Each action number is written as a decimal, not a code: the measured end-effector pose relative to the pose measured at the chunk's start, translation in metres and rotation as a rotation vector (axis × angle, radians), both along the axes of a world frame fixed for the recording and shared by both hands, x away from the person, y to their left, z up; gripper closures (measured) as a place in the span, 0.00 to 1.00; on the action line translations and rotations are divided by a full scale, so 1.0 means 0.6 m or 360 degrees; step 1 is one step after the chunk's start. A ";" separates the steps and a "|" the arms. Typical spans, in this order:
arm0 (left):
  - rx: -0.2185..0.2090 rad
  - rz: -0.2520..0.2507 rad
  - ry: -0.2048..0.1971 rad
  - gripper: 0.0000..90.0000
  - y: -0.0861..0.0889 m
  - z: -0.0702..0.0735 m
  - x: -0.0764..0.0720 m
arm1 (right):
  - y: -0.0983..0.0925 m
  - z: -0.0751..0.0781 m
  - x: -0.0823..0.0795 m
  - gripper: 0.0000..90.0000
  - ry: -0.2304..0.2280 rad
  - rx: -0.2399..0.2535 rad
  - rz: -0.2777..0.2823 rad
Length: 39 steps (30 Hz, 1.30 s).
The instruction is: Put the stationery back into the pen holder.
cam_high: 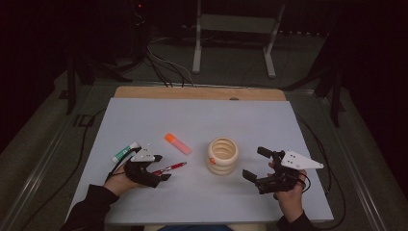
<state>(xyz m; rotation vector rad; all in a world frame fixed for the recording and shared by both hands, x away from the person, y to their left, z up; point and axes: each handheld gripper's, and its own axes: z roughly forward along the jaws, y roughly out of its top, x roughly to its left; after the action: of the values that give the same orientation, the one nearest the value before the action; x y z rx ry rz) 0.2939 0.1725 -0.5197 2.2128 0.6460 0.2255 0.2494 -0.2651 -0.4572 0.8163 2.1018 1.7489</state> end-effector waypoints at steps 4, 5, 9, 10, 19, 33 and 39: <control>0.0049 0.0025 0.0016 0.40 0.001 -0.004 0.004 | 0.000 0.000 0.000 0.00 0.0002 0.0002 0.0002; 0.0063 0.0017 0.0026 0.43 0.000 -0.005 0.004 | 0.001 0.000 0.000 0.00 0.0003 0.0001 0.0000; 0.0125 0.0018 0.0054 0.51 -0.004 -0.010 0.006 | 0.000 0.001 0.000 0.00 0.0000 0.0007 -0.0002; 0.0132 0.0031 0.0058 0.53 -0.005 -0.011 0.007 | 0.000 0.001 0.000 0.00 0.0000 0.0008 -0.0001; 0.0225 0.0019 0.0093 0.68 -0.021 -0.020 0.016 | 0.001 0.000 0.001 0.00 0.0007 0.0004 0.0002; 0.0324 -0.0032 0.0086 0.89 -0.028 -0.018 0.019 | 0.002 0.000 0.000 0.00 0.0008 0.0003 0.0003; 0.0300 0.0008 0.0141 0.90 -0.028 -0.016 0.022 | 0.002 0.000 0.001 0.00 0.0009 -0.0001 0.0005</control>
<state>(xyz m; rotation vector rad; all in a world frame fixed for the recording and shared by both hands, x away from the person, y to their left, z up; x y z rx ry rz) 0.3069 0.1558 -0.5295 2.4132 0.7034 0.1991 0.2500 -0.2637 -0.4575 0.8197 2.1080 1.7497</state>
